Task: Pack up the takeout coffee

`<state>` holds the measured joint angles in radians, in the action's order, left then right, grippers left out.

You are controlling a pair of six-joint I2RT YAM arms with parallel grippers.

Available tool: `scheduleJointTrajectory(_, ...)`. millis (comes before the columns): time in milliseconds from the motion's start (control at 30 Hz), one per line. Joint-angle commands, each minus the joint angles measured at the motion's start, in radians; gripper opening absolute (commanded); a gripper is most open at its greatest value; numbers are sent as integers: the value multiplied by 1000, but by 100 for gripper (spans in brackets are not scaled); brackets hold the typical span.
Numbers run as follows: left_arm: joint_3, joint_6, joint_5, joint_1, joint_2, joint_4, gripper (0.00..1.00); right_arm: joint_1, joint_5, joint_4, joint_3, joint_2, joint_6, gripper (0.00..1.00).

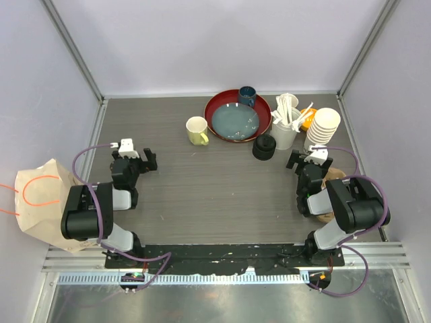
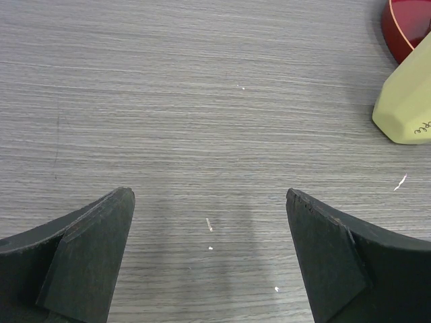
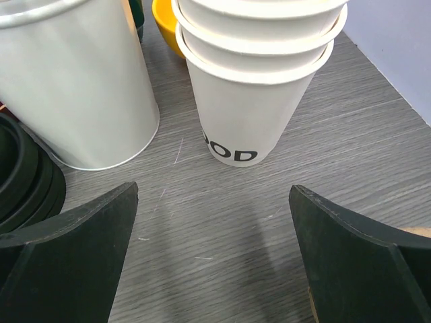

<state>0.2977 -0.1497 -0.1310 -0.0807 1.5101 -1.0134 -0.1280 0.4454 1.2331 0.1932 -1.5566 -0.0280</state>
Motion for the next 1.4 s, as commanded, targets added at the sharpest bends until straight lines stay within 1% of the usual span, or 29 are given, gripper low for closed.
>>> scheduleJointTrajectory(0,-2,15,16,4,-5,-54,100,1,-25,86,-14,18,19,99)
scheduleJointTrajectory(67,-2,15,14,2,-4,-54,100,1,-45,85,-40,80,25,98)
scheduleJointTrajectory(133,1,22,-1,2,-2,-51,100,1,-66,8,-43,157,25,96)
scheduleJointTrajectory(167,1,30,-33,2,-2,-51,100,-2,-76,-38,-37,252,25,95)
scheduleJointTrajectory(200,0,33,-39,4,-4,-50,100,-2,-94,-160,-28,300,23,95)
scheduleJointTrajectory(233,4,36,-41,2,-2,-47,100,-4,-97,-231,3,349,22,95)
scheduleJointTrajectory(267,4,36,-41,2,-4,-48,100,-2,-102,-292,18,403,-27,95)
scheduleJointTrajectory(300,3,36,-44,2,-4,-47,100,-2,-173,-390,31,482,-32,94)
scheduleJointTrajectory(367,14,41,-58,2,-24,-22,100,-4,-250,-461,63,556,-49,88)
scheduleJointTrajectory(400,27,47,-71,2,-46,16,100,-4,-317,-533,74,619,-59,88)
scheduleJointTrajectory(433,87,56,-74,4,-69,179,100,-2,-341,-573,103,645,-69,87)
scheduleJointTrajectory(533,228,74,-156,4,-129,455,100,-7,-433,-763,178,746,-95,86)
scheduleJointTrajectory(600,264,84,-197,2,-155,524,100,-9,-476,-890,221,792,-118,86)
scheduleJointTrajectory(667,313,93,-228,2,-183,645,100,-7,-504,-983,308,842,-135,86)
scheduleJointTrajectory(700,358,99,-245,4,-192,695,100,-7,-511,-1083,346,849,-138,86)
scheduleJointTrajectory(733,385,110,-289,4,-201,749,100,-7,-511,-1134,435,846,-139,86)
scheduleJointTrajectory(767,415,139,-306,4,-206,882,99,-7,-467,-1188,486,831,-144,86)
scheduleJointTrajectory(800,481,145,-329,6,-214,944,97,-7,-450,-1331,546,801,-142,87)
scheduleJointTrajectory(833,518,174,-361,4,-218,1010,97,-7,-401,-1410,686,762,-121,87)
scheduleJointTrajectory(867,556,200,-380,6,-218,1168,96,-9,-364,-1493,762,662,-106,87)
scheduleJointTrajectory(900,634,237,-389,6,-220,1250,96,-7,-352,-1652,840,609,-92,86)
scheduleJointTrajectory(933,671,261,-398,7,-220,1318,95,-7,-340,-1726,983,557,-63,83)
scheduleJointTrajectory(967,708,280,-403,10,-222,1381,95,-7,-311,-1791,1049,450,-52,79)
scheduleJointTrajectory(1000,768,314,-400,10,-222,1495,95,-9,-282,-1896,1105,408,-41,76)
scheduleJointTrajectory(1033,793,324,-395,10,-222,1541,96,-9,-251,-1935,1193,362,-32,73)
scheduleJointTrajectory(1067,816,337,-391,10,-223,1587,96,-6,-220,-1995,1228,295,-20,71)
scheduleJointTrajectory(1133,863,348,-380,10,-225,1670,95,-4,-159,-2041,1320,232,-4,68)
scheduleJointTrajectory(1300,894,343,-386,15,-217,1721,95,11,-139,-2126,1494,78,46,65)
scheduleJointTrajectory(1367,897,335,-391,18,-208,1722,94,21,-120,-2149,1526,40,59,60)
